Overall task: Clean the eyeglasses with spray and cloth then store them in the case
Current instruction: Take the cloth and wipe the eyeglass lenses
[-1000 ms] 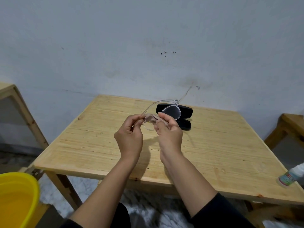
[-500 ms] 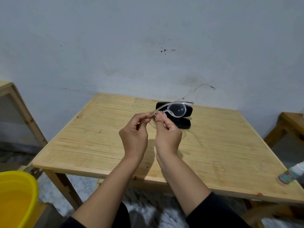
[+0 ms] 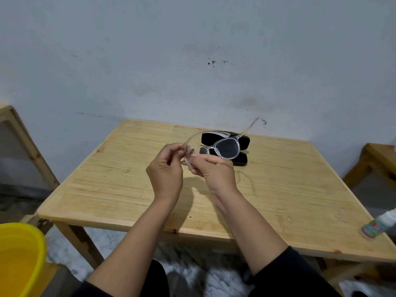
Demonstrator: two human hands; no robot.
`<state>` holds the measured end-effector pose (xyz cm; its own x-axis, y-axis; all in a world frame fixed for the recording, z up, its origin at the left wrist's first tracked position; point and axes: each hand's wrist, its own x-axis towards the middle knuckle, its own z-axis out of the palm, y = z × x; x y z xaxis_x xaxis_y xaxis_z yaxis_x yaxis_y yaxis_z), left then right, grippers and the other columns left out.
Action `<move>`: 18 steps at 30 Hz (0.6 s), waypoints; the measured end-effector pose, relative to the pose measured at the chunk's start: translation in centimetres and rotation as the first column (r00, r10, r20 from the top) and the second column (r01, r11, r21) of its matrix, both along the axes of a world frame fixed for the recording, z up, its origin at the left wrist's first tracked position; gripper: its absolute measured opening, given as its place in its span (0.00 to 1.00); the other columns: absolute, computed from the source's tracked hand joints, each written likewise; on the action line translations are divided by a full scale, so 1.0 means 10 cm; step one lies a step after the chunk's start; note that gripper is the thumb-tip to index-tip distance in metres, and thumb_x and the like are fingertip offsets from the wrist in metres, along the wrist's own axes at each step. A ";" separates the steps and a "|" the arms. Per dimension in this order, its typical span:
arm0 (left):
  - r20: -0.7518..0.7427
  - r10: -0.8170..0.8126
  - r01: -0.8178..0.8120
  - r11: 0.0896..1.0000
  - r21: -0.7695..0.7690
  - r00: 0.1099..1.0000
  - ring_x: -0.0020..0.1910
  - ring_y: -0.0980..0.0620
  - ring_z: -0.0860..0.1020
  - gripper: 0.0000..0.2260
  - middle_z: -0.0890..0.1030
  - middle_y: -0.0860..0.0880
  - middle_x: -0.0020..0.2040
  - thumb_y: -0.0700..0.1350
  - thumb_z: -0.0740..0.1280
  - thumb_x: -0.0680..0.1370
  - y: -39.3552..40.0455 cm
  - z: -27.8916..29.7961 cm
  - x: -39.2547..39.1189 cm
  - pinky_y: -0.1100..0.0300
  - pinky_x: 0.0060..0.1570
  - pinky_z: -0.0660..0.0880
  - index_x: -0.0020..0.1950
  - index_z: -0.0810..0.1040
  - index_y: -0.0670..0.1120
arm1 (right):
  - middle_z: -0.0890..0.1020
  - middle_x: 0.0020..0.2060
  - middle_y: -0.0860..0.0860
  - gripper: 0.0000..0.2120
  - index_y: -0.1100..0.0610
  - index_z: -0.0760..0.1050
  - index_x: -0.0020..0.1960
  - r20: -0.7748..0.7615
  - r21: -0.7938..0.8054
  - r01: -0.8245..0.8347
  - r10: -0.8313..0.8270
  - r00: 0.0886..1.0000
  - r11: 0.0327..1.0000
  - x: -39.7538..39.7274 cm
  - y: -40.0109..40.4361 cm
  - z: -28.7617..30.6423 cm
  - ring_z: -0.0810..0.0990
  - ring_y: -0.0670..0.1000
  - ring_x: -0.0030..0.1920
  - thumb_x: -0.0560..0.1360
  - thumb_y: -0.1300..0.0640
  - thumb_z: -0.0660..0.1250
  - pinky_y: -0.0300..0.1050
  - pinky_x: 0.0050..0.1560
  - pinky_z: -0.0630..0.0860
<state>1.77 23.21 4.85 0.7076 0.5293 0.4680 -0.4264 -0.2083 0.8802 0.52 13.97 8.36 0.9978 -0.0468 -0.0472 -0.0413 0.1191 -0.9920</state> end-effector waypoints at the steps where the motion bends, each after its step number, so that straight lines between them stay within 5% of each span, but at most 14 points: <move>1: -0.001 0.005 -0.005 1.000 0.008 1.000 0.42 0.62 0.81 0.12 0.82 0.64 0.38 0.34 0.67 0.74 0.01 0.00 0.01 0.68 0.45 0.75 0.43 0.81 0.52 | 0.79 0.29 0.54 0.03 0.57 0.83 0.33 0.017 -0.039 0.003 -0.002 1.000 0.999 0.01 -0.02 0.00 0.77 0.48 0.33 0.66 0.60 0.73 0.51 0.54 0.78; 5: 0.015 -0.005 0.005 1.000 0.000 1.000 0.45 0.60 0.82 0.09 0.83 0.57 0.43 0.34 0.67 0.75 0.03 0.01 0.00 0.67 0.47 0.76 0.46 0.81 0.48 | 0.84 0.32 0.50 0.07 0.53 0.83 0.33 0.035 -0.052 0.118 -0.116 0.993 0.992 0.03 -0.06 -0.02 0.80 0.47 0.36 0.67 0.62 0.72 0.46 0.50 0.78; 10: 0.036 -0.032 0.031 0.999 0.018 0.999 0.44 0.62 0.81 0.09 0.83 0.57 0.42 0.34 0.66 0.75 0.00 0.00 0.00 0.70 0.46 0.74 0.45 0.81 0.47 | 0.86 0.46 0.50 0.09 0.47 0.83 0.40 0.082 0.075 0.260 -0.266 0.960 0.963 -0.03 0.05 -0.06 0.83 0.47 0.49 0.72 0.61 0.71 0.44 0.57 0.78; 14: 0.064 -0.068 0.066 0.997 0.033 0.996 0.42 0.61 0.81 0.10 0.83 0.62 0.39 0.33 0.66 0.75 -0.03 0.02 -0.01 0.69 0.45 0.75 0.44 0.80 0.49 | 0.84 0.53 0.49 0.09 0.47 0.81 0.50 0.130 0.073 0.265 -0.273 0.953 0.961 -0.04 0.14 -0.07 0.81 0.46 0.55 0.74 0.59 0.68 0.44 0.61 0.76; 18: 0.077 -0.101 0.100 0.995 0.016 0.992 0.43 0.61 0.81 0.15 0.83 0.64 0.39 0.33 0.66 0.74 -0.04 0.06 -0.01 0.68 0.47 0.75 0.43 0.79 0.54 | 0.83 0.54 0.47 0.12 0.46 0.82 0.47 0.181 0.035 0.265 -0.267 0.947 0.964 -0.02 0.16 -0.04 0.81 0.46 0.56 0.74 0.62 0.66 0.47 0.62 0.76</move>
<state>1.69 22.86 5.41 0.7186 0.4511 0.5293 -0.5124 -0.1712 0.8415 0.30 15.57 7.97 0.9409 -0.3119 0.1323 0.1745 0.1115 -0.9783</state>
